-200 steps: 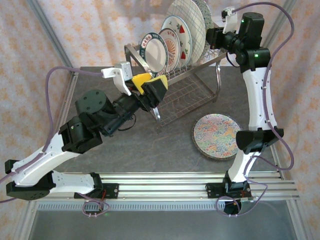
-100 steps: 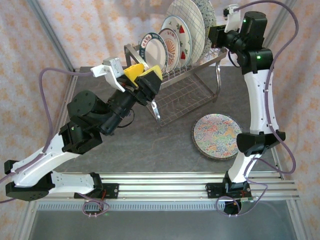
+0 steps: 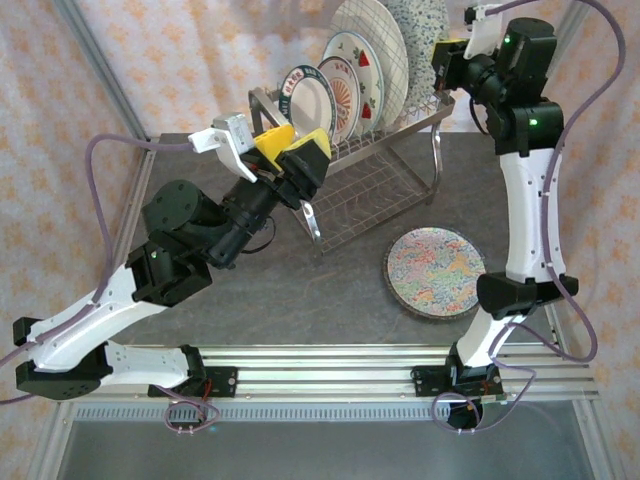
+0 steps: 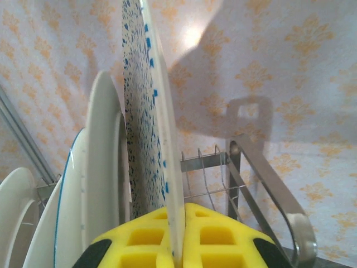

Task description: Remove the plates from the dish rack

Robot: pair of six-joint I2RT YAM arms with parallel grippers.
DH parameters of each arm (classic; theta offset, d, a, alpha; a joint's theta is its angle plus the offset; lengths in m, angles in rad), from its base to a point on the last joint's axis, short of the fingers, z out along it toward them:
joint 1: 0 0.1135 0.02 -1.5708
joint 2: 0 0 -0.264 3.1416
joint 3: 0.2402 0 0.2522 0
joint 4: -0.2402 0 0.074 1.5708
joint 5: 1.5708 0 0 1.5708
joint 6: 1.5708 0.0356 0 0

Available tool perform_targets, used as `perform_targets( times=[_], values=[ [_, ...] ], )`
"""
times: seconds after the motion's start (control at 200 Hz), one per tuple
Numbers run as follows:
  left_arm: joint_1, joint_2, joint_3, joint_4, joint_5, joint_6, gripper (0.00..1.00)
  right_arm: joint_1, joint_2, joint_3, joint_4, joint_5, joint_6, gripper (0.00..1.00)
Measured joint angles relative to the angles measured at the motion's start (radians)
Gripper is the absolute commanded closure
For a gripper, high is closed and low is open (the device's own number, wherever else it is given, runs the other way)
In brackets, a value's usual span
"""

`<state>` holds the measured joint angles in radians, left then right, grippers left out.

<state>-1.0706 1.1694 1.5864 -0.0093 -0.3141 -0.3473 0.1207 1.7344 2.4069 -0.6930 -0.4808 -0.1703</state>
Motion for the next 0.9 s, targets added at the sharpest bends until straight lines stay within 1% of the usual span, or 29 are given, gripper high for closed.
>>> perform_targets(
  times=[0.255,0.541,0.761,0.901],
  values=[
    [0.005,0.031,0.000,0.001,0.036,-0.038,0.23,0.000,-0.058,0.000,0.000,0.068,-0.007,1.00],
    [0.005,0.086,0.000,0.022,0.093,-0.129,0.23,0.001,-0.139,-0.002,0.000,0.172,-0.014,1.00],
    [0.005,0.167,0.006,0.056,0.153,-0.259,0.23,0.001,-0.242,-0.056,-0.002,0.254,-0.006,1.00],
    [0.005,0.240,0.024,0.067,0.189,-0.354,0.22,0.001,-0.320,-0.122,-0.008,0.327,0.042,1.00]
  ],
)
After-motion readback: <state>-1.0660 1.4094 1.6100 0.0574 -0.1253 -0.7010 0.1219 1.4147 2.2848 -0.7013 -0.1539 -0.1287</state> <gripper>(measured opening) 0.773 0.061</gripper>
